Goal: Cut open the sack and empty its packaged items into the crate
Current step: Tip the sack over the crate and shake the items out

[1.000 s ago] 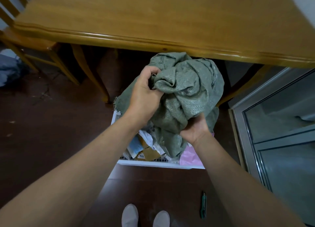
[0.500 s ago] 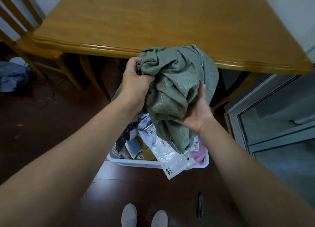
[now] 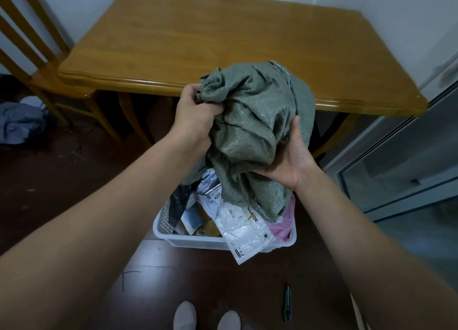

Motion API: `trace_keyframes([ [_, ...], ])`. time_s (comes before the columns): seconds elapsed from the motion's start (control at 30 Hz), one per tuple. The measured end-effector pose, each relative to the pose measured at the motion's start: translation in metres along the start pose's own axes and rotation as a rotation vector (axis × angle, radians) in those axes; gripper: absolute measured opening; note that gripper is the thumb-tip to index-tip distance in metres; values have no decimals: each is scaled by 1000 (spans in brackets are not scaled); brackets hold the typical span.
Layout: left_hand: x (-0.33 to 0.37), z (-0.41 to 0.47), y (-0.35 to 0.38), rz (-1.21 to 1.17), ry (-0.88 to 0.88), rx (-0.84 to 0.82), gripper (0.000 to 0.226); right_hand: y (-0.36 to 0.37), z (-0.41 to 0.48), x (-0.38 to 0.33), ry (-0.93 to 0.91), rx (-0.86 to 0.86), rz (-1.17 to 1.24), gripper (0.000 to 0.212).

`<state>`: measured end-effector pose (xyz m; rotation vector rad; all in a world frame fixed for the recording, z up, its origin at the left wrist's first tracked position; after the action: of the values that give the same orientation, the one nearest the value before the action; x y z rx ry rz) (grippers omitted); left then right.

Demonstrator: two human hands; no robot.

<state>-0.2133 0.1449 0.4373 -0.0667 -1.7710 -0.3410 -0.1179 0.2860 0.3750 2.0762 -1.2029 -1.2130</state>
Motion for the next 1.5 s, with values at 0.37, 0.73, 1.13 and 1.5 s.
trace_keyframes([
  [0.37, 36, -24, 30, -64, -89, -11, 37, 15, -47, -33, -72, -3, -76, 85],
  [0.73, 50, -46, 31, 4, -86, -24, 36, 24, -64, -27, -37, -18, -51, 85],
  [1.13, 56, -58, 25, -97, -1, -33, 34, 30, -71, -27, -76, -12, -76, 83],
  [1.5, 66, -70, 25, -86, -42, -62, 33, 44, -89, -36, -99, -25, -148, 81],
])
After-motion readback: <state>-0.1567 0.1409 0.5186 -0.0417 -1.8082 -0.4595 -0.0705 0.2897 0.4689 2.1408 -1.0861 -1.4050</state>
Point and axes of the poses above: each hand's wrist, its own z-axis towards the middle knuckle, its own y-axis out of the palm, x = y × z, the point moved 3 cm from there along z, towards the middle knuckle, and after that the axes turned 6 degrees about z, right-handed, at the moved point
